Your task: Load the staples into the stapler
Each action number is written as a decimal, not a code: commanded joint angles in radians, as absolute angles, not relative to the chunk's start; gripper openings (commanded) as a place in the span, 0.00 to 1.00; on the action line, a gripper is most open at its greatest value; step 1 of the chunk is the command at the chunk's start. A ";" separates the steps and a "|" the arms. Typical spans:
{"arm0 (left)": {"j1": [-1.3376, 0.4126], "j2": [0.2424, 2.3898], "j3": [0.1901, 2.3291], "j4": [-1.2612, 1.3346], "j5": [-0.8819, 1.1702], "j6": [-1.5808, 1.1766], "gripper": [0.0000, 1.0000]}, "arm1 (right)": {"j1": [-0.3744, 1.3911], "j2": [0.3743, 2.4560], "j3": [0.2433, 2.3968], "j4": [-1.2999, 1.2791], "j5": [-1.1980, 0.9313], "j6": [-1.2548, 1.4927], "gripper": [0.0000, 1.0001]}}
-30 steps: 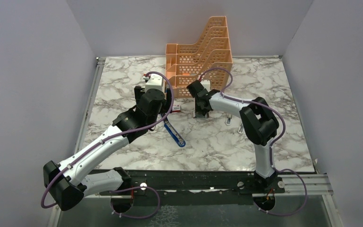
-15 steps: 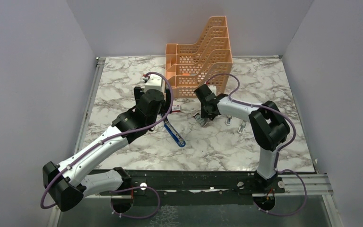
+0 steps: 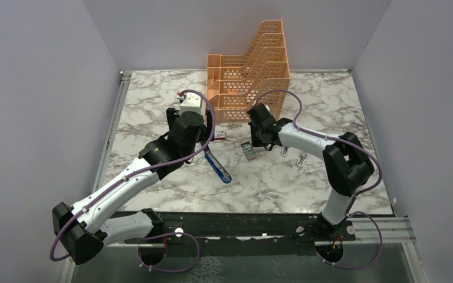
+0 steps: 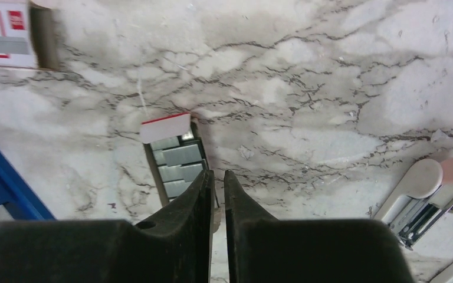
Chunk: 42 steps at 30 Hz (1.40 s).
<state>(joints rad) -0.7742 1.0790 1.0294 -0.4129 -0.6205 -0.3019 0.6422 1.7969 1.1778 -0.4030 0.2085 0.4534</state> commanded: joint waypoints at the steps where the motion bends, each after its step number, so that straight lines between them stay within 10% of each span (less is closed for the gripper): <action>1: -0.775 1.057 1.016 -0.391 -0.620 -0.302 0.93 | 0.645 1.763 1.186 -0.328 0.128 0.393 0.13; 42: -0.775 1.074 1.011 -0.388 -0.637 -0.293 0.93 | 0.691 1.862 1.231 -0.383 0.170 0.356 0.34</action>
